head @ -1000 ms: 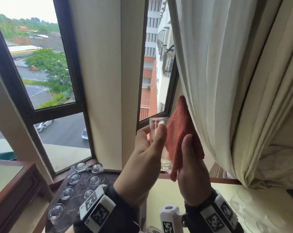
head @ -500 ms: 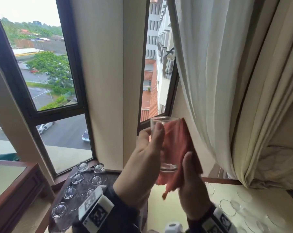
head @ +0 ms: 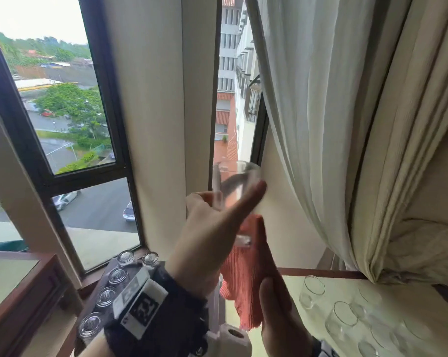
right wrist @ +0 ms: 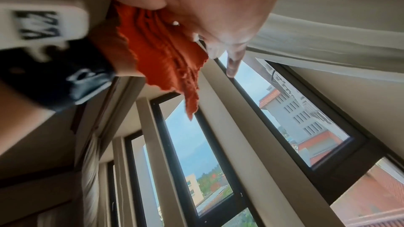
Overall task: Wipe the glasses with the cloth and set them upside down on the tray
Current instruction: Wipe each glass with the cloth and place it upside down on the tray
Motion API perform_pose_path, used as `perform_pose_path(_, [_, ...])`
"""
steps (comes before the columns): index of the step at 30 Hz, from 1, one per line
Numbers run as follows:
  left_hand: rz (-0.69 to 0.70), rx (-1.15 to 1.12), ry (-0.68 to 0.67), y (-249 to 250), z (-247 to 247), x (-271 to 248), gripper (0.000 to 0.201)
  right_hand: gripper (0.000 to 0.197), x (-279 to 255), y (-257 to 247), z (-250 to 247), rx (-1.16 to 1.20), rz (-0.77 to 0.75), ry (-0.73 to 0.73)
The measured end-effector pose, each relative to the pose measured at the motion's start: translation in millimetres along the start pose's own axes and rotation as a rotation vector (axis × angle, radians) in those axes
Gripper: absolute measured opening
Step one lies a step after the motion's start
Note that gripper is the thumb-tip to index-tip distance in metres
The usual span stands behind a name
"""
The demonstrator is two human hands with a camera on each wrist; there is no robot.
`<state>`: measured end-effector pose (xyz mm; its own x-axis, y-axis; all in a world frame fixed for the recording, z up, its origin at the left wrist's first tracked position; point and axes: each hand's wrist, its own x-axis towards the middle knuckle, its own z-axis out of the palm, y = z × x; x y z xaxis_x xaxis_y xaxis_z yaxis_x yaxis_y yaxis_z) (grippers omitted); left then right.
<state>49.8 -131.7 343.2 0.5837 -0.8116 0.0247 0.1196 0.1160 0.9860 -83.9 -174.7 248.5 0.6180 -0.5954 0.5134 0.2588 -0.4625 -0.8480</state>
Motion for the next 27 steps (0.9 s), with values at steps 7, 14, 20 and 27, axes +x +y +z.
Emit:
perform_pose_path(7, [0.002, 0.062, -0.153, -26, 18, -22, 0.064, 0.054, 48, -29, -29, -0.040, -0.078, 0.265])
perform_pose_path(14, [0.025, -0.028, -0.080, -15, 13, -13, 0.063, 0.055, 17, -16, 0, -0.102, -0.222, 0.100])
perform_pose_path(20, [0.070, -0.054, -0.078, -16, 8, -14, 0.055, 0.070, 9, -1, 4, -0.041, -0.057, 0.149])
perform_pose_path(27, [0.127, -0.024, -0.140, -26, 26, -22, 0.046, 0.069, 54, -30, -19, 0.088, 0.139, 0.120])
